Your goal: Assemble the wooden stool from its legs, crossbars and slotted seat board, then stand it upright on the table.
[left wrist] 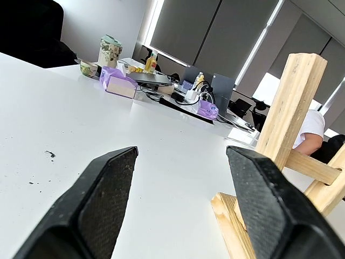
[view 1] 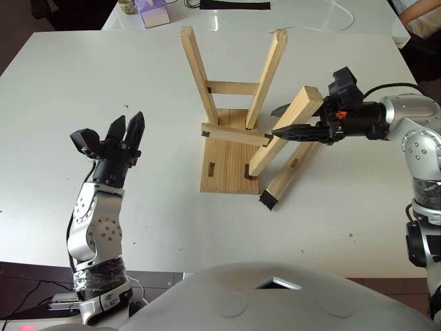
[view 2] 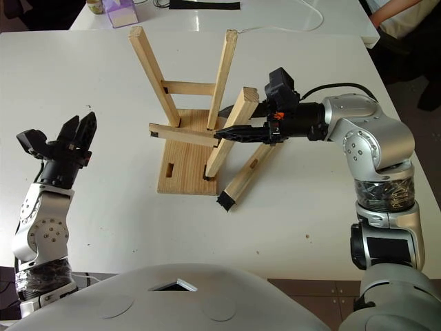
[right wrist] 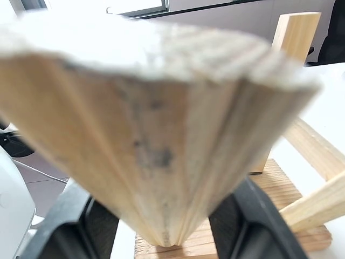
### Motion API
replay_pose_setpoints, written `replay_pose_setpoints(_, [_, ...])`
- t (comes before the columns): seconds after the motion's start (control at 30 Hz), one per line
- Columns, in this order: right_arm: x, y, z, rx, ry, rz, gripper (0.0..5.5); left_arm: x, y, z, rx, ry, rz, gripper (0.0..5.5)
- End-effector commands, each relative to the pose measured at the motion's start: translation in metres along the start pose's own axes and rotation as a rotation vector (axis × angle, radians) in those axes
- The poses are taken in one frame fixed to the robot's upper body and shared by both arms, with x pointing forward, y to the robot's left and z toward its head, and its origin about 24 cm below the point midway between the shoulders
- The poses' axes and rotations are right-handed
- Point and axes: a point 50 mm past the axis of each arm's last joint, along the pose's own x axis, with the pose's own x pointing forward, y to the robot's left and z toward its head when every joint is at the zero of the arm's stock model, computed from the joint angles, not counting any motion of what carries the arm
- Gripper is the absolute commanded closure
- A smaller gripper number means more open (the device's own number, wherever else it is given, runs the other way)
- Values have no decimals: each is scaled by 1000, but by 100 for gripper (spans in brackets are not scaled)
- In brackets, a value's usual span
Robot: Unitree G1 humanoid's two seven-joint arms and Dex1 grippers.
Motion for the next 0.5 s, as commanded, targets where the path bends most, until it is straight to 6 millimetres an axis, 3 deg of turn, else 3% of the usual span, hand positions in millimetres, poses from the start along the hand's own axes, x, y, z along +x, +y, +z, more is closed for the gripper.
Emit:
replay_pose_setpoints(0.03, [0, -8, -2, -27, 36, -70, 347, -1, -1, -1, 9, 1, 9, 245])
replay_pose_setpoints(0.23, [1, -20, 3, -54, 50, -111, 347, -2, -4, -8, -6, 7, 15, 245])
replay_pose_setpoints(0.5, [9, -16, 8, -138, 130, -65, 347, -7, -13, -21, -16, 36, 6, 245])
